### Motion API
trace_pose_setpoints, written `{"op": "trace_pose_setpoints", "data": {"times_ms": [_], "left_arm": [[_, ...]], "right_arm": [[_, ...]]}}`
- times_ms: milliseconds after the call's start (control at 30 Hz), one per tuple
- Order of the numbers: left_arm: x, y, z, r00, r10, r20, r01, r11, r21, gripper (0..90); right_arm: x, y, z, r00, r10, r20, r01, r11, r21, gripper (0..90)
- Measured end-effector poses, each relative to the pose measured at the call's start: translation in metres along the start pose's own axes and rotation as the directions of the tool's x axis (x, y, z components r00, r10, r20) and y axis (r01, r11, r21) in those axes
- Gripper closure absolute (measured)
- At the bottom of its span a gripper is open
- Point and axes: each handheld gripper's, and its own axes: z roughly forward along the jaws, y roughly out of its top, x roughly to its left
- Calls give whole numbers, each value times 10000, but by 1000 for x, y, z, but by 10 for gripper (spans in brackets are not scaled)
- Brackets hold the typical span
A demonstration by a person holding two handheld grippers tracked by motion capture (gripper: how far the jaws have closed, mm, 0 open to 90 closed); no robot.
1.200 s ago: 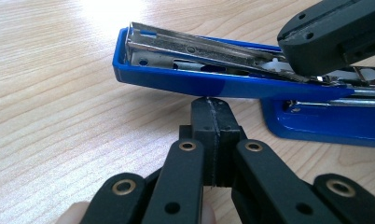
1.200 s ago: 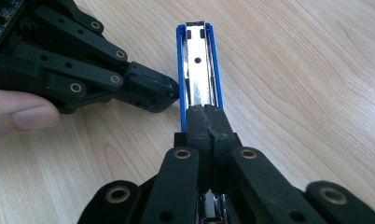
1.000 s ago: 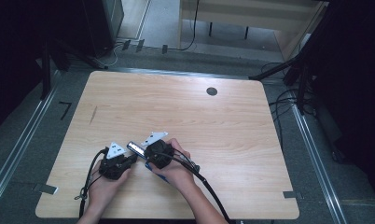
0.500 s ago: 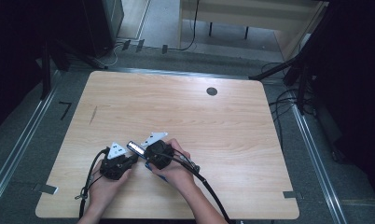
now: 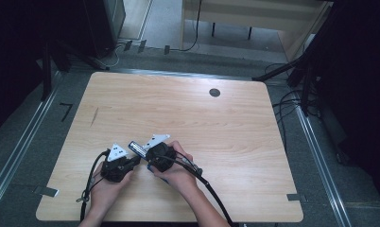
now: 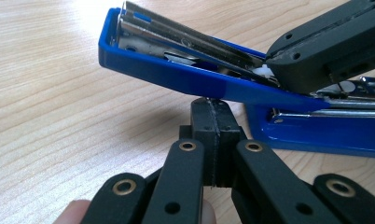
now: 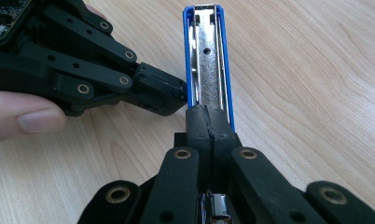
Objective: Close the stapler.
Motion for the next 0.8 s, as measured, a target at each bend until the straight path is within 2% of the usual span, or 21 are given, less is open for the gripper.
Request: {"op": "trace_pose_setpoints", "data": {"times_ms": [233, 533, 667, 800], "left_arm": [[-1, 1, -3, 9995, -75, 291, 84, 9995, -299, 900], [-6, 0, -3, 9980, 67, 630, -46, 9994, -339, 900], [-11, -4, -3, 9955, -50, 951, 83, 9994, -342, 900], [-17, -8, -1, 9965, 136, 824, -112, 9995, -299, 900]], "right_arm": [[0, 1, -4, 10000, 30, -68, -31, 9999, -113, 900], [1, 1, -7, 10000, -12, -4, 12, 9999, -169, 900], [1, 1, -10, 10000, -46, 55, 47, 9998, -214, 900], [-1, 1, -13, 10000, -42, 39, 43, 9996, -285, 900]]}}
